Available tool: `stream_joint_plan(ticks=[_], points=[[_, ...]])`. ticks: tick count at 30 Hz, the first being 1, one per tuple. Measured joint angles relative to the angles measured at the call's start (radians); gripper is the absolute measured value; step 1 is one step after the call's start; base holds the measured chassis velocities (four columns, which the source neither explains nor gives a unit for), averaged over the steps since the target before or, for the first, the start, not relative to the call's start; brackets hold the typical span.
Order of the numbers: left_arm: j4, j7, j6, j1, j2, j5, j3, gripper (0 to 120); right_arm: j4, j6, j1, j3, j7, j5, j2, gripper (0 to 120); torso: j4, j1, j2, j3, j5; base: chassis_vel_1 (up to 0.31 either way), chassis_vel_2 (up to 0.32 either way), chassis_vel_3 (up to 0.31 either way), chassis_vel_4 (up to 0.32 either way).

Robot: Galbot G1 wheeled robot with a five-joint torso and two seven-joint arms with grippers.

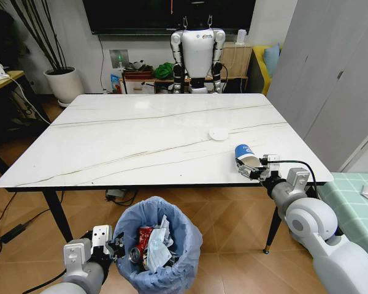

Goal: Pick up the trash bin and place the trash from the table into it.

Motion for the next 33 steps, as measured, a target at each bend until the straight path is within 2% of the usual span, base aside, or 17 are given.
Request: stream_joint_plan(ticks=[9,23,26,29,30,33], points=[[0.0,0.002,0.0,-0.003,-0.001,0.0,0.0,0,-0.041,0.008,0.011,-0.008,-0.015,-0.014,-0.005,73,0.0,0.0,0.0,0.0,0.0,0.0,0.0,0.0,0.0],[0.0,0.004,0.0,-0.003,0.0,-0.001,-0.001,0,-0.096,0.023,0.038,-0.015,-0.028,-0.025,0.0,69,0.0,0.0,0.0,0.0,0.0,0.0,0.0,0.0,0.0],[0.0,0.005,0.0,-0.002,0.002,-0.001,-0.005,0,-0.112,0.026,0.047,-0.016,-0.03,-0.026,-0.001,64,-0.0001,0.0,0.0,0.0,0.0001,0.0,0.0,0.0,0.0],[0.0,0.007,0.0,-0.002,0.004,-0.001,-0.01,0,-0.133,0.03,0.065,-0.018,-0.03,-0.025,-0.001,48,0.0,0.0,0.0,0.0,0.0,0.0,0.0,0.0,0.0],[0.0,0.007,0.0,-0.002,0.004,-0.001,-0.01,0,-0.133,0.03,0.065,-0.018,-0.03,-0.025,-0.001,48,0.0,0.0,0.0,0.0,0.0,0.0,0.0,0.0,0.0],[0.0,0.007,0.0,-0.002,0.003,-0.001,-0.01,0,-0.137,0.031,0.067,-0.018,-0.029,-0.025,-0.001,34,0.0,0.0,0.0,0.0,0.0,0.0,0.0,0.0,0.0]])
